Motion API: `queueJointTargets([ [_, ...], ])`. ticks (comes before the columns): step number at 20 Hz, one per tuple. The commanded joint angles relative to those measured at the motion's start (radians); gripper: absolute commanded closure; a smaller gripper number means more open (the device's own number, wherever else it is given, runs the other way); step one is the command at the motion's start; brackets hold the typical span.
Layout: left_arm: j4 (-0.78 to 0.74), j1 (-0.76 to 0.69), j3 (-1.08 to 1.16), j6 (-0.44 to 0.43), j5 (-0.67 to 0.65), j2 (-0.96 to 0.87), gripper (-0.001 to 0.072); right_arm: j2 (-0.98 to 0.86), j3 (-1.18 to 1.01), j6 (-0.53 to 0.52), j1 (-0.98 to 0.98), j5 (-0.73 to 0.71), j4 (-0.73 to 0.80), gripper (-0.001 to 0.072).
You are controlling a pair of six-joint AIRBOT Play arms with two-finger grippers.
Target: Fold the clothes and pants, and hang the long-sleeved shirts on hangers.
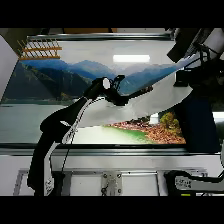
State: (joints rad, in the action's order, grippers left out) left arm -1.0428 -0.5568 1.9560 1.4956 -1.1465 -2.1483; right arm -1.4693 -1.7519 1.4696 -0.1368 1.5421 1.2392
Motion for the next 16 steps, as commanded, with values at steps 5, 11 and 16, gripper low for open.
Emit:
queueJointTargets([
  [5, -0.001, -0.053, 0.046, 0.006, 0.003, -0.069, 0.0703, 0.003, -0.159, 0.068, 0.187, 0.045, 0.010, 0.0703],
  [11, -0.003, -0.045, 0.039, 0.018, 0.005, -0.052, 0.0703, 0.003, -0.160, 0.095, 0.286, -0.002, 0.010, 0.0703],
  [16, -0.006, 0.050, 0.038, 0.020, -0.004, 0.050, 0.0703, 0.002, -0.160, 0.134, 0.340, -0.003, 0.007, 0.0703],
])
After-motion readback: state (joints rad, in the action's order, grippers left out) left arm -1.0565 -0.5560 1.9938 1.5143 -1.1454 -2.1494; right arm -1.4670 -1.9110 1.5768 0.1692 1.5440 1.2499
